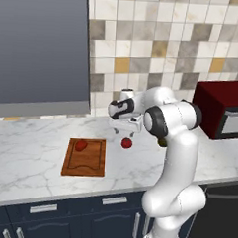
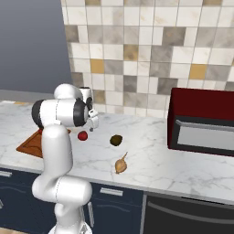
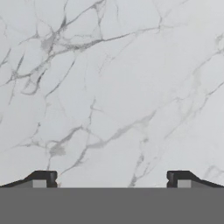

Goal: Place the avocado, onion, tomato, and bell pepper on the cutting board.

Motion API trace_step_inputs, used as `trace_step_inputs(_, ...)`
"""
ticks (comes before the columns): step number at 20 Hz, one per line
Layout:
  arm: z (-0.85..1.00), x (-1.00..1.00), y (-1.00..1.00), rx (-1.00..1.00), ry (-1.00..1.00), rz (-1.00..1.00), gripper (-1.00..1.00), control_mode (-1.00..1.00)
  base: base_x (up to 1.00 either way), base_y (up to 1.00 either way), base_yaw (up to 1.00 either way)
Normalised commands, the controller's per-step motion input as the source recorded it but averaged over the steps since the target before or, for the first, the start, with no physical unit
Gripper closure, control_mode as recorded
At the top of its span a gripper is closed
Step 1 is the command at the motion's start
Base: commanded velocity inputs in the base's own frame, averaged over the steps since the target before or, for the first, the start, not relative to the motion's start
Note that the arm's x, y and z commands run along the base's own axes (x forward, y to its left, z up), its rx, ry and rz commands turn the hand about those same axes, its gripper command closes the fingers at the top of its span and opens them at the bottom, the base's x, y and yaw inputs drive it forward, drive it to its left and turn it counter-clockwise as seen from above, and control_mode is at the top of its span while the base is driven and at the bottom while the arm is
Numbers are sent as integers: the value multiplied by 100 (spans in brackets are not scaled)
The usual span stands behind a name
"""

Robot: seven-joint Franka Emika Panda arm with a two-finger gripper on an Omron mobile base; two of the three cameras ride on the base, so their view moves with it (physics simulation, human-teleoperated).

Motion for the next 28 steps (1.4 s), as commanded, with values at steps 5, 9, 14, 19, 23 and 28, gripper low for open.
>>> trace_step_inputs(5, -11, -11, -2, 0, 0, 4, -100, -100, 0, 0, 0)
trace_step_inputs(9, -12, -15, -12, 0, 0, 4, -100, -100, 0, 0, 0)
trace_step_inputs(14, -4, -27, -10, 0, -1, 6, -100, -100, 0, 0, 0)
trace_step_inputs(19, 0, -24, 0, 0, -2, 5, -100, -100, 0, 0, 0)
trace_step_inputs(23, -2, -24, 0, 0, -2, 3, -100, -100, 0, 0, 0)
trace_step_inputs(28, 0, -21, 0, 1, -2, 2, -100, -100, 0, 0, 0)
